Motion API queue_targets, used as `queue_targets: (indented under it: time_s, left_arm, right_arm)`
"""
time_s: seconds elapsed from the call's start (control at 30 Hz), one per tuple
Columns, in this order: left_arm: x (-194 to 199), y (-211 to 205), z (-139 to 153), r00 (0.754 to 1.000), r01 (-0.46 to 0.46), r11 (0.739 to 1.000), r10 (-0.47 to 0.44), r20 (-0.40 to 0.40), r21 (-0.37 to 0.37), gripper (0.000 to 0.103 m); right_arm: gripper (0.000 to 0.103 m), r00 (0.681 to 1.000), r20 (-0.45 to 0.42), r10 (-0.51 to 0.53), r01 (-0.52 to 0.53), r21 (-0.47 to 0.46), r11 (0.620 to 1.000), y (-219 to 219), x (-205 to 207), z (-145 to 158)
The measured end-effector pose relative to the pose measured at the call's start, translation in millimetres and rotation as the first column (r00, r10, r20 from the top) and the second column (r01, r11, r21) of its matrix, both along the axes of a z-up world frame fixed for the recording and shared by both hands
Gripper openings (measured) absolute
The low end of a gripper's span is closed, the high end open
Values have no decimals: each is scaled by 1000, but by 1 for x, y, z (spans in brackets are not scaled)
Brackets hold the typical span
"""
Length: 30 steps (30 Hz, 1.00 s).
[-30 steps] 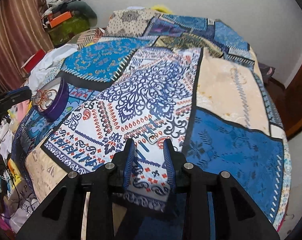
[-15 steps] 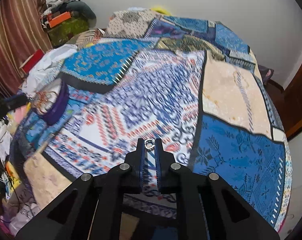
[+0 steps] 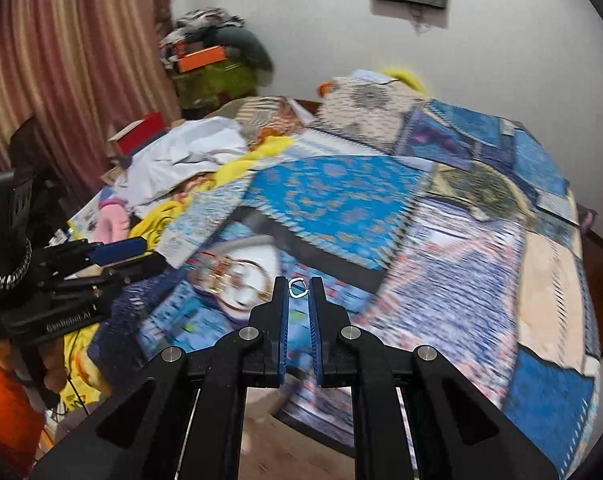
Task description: Organize jewelry
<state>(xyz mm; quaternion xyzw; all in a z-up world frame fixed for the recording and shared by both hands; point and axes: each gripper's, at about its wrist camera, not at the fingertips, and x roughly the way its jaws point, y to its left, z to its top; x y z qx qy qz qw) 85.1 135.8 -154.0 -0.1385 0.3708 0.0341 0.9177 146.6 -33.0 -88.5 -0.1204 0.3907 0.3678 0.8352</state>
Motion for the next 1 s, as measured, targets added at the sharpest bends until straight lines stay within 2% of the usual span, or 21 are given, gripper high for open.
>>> queue_targets:
  time_s: [0.17, 0.3, 0.6, 0.7, 0.83, 1.0]
  left_arm:
    - [-4, 10, -5, 1000, -21, 1000, 21, -13, 10, 41]
    - [-5, 12, -7, 1000, -26, 1000, 26, -12, 17, 41]
    - [-1, 9, -5, 1000, -21, 999, 21, -11, 27, 44]
    - [-2, 7, -2, 1000, -23, 1000, 23, -1, 21, 44]
    - [-6, 0, 10, 999, -23, 999, 22, 24, 23, 44]
    - [-15, -11, 35, 997, -22, 998, 17, 77, 59, 44]
  right_arm:
    - [9, 995, -76, 59, -61, -19, 998, 40, 10, -23]
    - [9, 991, -103, 84, -91, -62, 994, 63, 15, -40]
    - [9, 979, -181, 93, -116, -122, 986, 77, 17, -63]
    - [11, 979, -175, 101, -124, -125, 984, 76, 14, -58]
    - [24, 986, -139, 92, -106, -95, 990, 67, 10, -41]
    - [25, 996, -47, 72, -73, -26, 997, 45, -6, 0]
